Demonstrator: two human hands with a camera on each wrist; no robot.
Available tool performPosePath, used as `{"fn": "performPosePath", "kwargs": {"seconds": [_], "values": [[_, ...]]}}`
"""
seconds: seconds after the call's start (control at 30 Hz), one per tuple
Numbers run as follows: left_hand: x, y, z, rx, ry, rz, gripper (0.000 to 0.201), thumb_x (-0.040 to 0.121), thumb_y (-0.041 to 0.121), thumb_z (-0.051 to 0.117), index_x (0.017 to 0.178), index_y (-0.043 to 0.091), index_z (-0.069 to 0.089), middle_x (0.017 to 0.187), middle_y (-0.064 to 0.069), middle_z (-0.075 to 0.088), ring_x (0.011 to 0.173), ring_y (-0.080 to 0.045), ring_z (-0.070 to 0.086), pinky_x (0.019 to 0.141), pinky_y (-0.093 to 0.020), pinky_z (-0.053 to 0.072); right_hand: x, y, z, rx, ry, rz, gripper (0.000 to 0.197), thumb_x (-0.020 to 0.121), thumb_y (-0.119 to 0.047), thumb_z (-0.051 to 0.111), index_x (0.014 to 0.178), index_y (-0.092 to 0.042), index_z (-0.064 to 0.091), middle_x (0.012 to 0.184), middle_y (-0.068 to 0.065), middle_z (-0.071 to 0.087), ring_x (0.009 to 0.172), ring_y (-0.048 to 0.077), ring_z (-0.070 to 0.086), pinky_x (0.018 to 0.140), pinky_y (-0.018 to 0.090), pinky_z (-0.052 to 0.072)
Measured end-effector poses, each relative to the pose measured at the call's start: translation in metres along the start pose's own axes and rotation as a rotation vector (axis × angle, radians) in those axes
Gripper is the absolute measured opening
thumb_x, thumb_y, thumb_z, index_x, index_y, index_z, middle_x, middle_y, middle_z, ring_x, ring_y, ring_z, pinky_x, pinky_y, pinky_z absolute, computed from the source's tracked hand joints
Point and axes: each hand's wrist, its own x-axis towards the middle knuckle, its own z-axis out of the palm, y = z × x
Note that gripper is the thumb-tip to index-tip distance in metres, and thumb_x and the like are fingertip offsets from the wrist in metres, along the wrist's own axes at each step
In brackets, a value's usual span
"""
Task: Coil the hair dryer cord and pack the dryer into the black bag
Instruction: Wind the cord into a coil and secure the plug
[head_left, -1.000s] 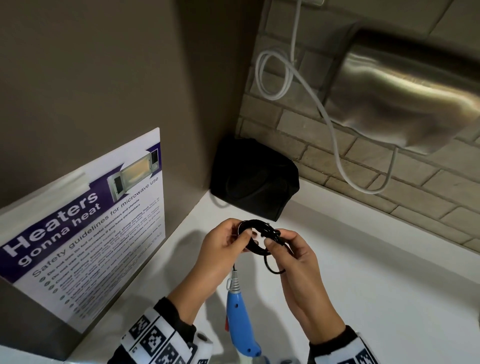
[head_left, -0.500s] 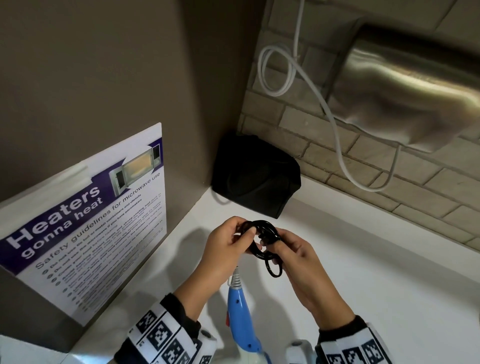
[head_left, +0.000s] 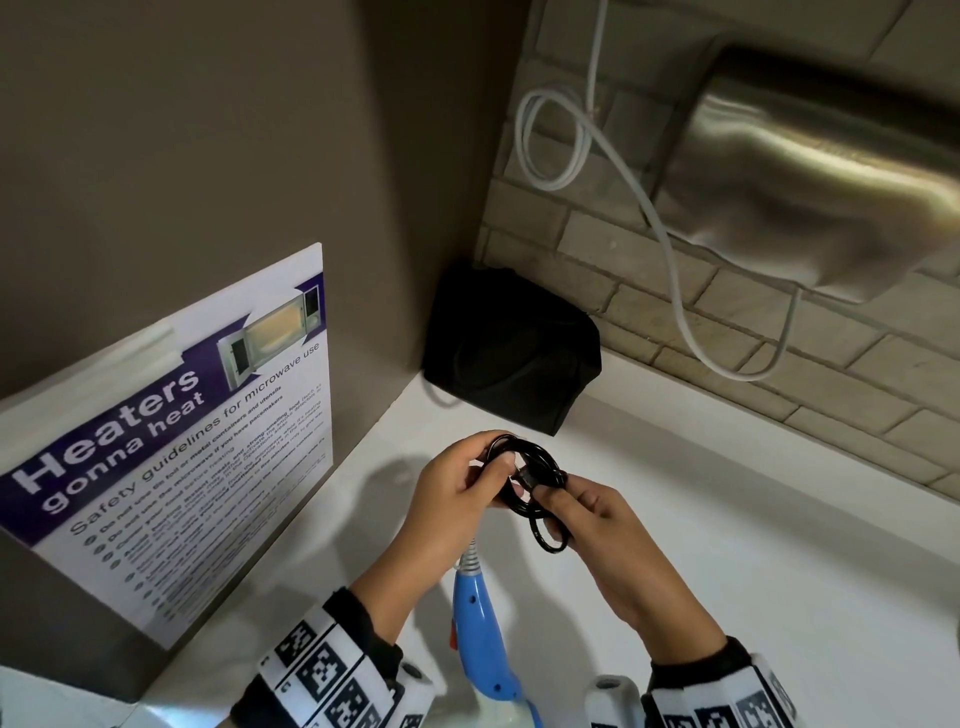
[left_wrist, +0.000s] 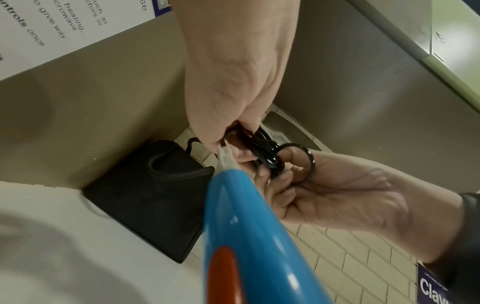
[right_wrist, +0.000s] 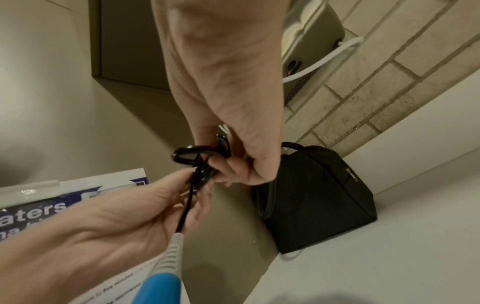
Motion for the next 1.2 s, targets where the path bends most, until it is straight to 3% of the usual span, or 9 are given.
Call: {"fn": "performPosePath", "kwargs": {"seconds": [0.07,0.17,0.33,0.47,0.63,0.73,0.87,1.03,1.2], "values": [[0.001,0.000,0.000,0.003,-0.013,-0.004,0.020,0.094,0.011,0.053,0.108,0.015,0.066,0.094,-0.009,0.072,0.081,-0.018,0.071,0.077,-0.036,0.060,0.000,0.001,0.000,-0.004,0.011,-0.023,0.020,0.094,-0.016,0.052,0.094,-0.015,0.072,0.069,0.004,0.058,0.061,0.007,0.046,0.074,0.028,0.042],[0.001,0.001,-0.003,-0.007,-0.082,-0.035,0.020,0.094,0.014,0.053,0.106,0.018,0.068,0.096,-0.010,0.071,0.084,-0.018,0.071,0.078,-0.036,0.059,0.001,0.006,-0.005,-0.019,-0.040,-0.023,0.020,0.092,-0.024,0.054,0.094,-0.014,0.071,0.077,0.019,0.061,0.067,0.016,0.047,0.078,0.035,0.042],[-0.001,0.006,-0.006,-0.125,-0.185,-0.181,0.016,0.093,0.018,0.055,0.099,0.018,0.071,0.085,0.001,0.072,0.079,-0.013,0.069,0.068,-0.025,0.055,0.001,0.007,-0.016,-0.015,-0.143,0.012,0.018,0.091,-0.023,0.054,0.088,-0.008,0.064,0.069,-0.006,0.057,0.068,0.013,0.048,0.080,0.032,0.042],[-0.001,0.002,-0.008,-0.144,-0.201,-0.259,0.016,0.091,0.024,0.058,0.098,0.019,0.071,0.083,0.005,0.071,0.079,-0.008,0.066,0.062,-0.021,0.051,0.000,0.008,-0.018,-0.033,-0.188,0.018,0.013,0.093,-0.020,0.053,0.085,-0.018,0.063,0.075,-0.006,0.056,0.070,0.011,0.049,0.079,0.028,0.041],[0.001,0.003,-0.010,-0.080,-0.195,-0.276,0.028,0.090,0.037,0.057,0.098,0.015,0.072,0.083,0.003,0.070,0.075,-0.006,0.063,0.059,-0.021,0.049,-0.001,0.007,-0.018,-0.095,-0.207,-0.013,0.017,0.085,-0.030,0.055,0.085,-0.015,0.063,0.078,0.001,0.057,0.073,0.012,0.053,0.080,0.033,0.041],[0.005,0.006,-0.011,-0.073,-0.119,-0.288,0.034,0.091,0.043,0.053,0.084,0.016,0.071,0.075,0.002,0.071,0.070,-0.009,0.063,0.057,-0.022,0.049,-0.004,0.005,-0.010,-0.182,-0.191,-0.109,0.017,0.093,-0.022,0.056,0.080,-0.028,0.065,0.079,-0.002,0.058,0.072,0.008,0.053,0.071,0.021,0.042],[0.003,0.009,-0.010,-0.141,-0.135,-0.222,0.033,0.091,0.039,0.052,0.091,0.012,0.072,0.078,0.002,0.071,0.069,-0.006,0.062,0.057,-0.020,0.048,-0.003,0.005,-0.006,-0.060,-0.114,-0.103,0.019,0.096,-0.016,0.052,0.098,-0.022,0.070,0.079,0.002,0.064,0.068,0.011,0.048,0.066,0.021,0.039],[0.001,0.004,-0.012,-0.103,-0.179,-0.178,0.018,0.091,0.024,0.060,0.103,0.016,0.071,0.090,-0.003,0.072,0.077,-0.012,0.061,0.066,-0.020,0.049,0.000,0.007,-0.009,-0.052,-0.078,-0.068,0.019,0.096,-0.013,0.050,0.090,-0.013,0.068,0.069,-0.003,0.055,0.063,0.010,0.042,0.063,0.022,0.034],[-0.001,0.006,-0.008,-0.078,-0.175,-0.202,0.018,0.090,0.021,0.059,0.102,0.021,0.072,0.092,0.003,0.073,0.080,-0.004,0.063,0.062,-0.022,0.047,-0.001,0.008,-0.017,-0.048,-0.183,-0.073,0.021,0.092,-0.026,0.053,0.107,-0.021,0.066,0.098,0.006,0.067,0.082,0.020,0.053,0.084,0.034,0.043]]}}
